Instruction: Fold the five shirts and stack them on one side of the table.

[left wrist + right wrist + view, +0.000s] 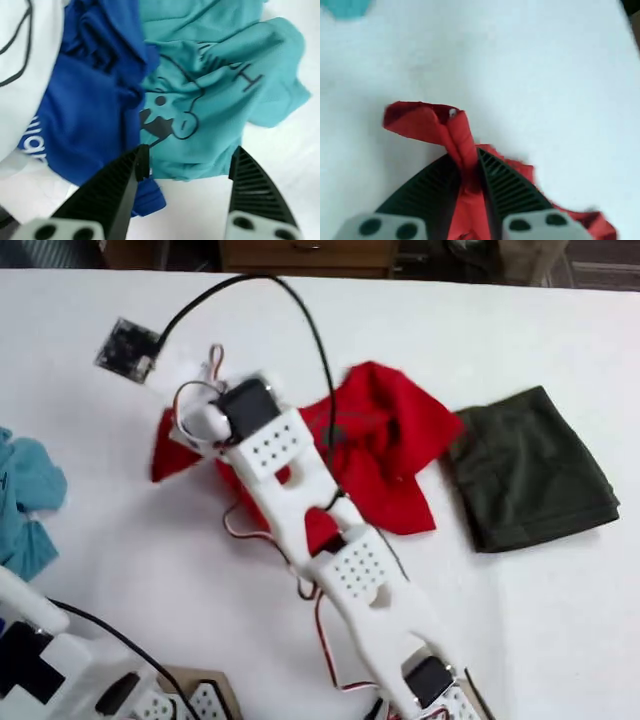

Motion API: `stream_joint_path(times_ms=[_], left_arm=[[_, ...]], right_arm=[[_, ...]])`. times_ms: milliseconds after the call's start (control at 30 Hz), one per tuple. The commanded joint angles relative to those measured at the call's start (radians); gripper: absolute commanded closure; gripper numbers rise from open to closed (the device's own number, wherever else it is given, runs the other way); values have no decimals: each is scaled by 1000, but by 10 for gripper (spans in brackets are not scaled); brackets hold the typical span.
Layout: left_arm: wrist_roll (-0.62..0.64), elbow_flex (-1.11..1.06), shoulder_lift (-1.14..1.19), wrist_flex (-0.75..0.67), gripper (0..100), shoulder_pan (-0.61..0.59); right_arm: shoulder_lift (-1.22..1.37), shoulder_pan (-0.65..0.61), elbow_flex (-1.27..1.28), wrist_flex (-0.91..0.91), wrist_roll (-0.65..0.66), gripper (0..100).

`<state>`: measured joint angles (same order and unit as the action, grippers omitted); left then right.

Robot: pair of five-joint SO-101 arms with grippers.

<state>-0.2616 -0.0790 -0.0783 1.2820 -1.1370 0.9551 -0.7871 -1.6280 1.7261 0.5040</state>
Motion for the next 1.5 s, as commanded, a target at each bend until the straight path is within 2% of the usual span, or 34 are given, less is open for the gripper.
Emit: stream_joint_path(times_ms=[0,267,500,567,733,800,967,1133,1333,1467], left_arm=[[-6,10,-8,2,725,-38],[-6,7,-6,2,725,-32],[-5,7,-6,0,725,-14],[-6,7,-6,0,725,-15],[-6,13,-5,-9,725,-12],[-6,7,-5,-23,725,-8],[-6,7,-5,-34,725,-2],[-6,7,-5,-41,725,-2],[-6,7,-5,-41,725,-3],[-6,7,-6,-41,725,-6]], right_arm=[[-130,-4,-35,5,-5,978],[-148,-2,-34,7,-2,978],[71,13,5,2,-2,971],[134,44,5,-1,-2,930],[246,119,2,4,-2,725],[231,145,-28,5,-2,676],[102,209,-28,-35,-3,669],[111,269,-2,-88,-2,669],[242,245,60,-85,-2,669],[291,176,58,-51,-2,669]])
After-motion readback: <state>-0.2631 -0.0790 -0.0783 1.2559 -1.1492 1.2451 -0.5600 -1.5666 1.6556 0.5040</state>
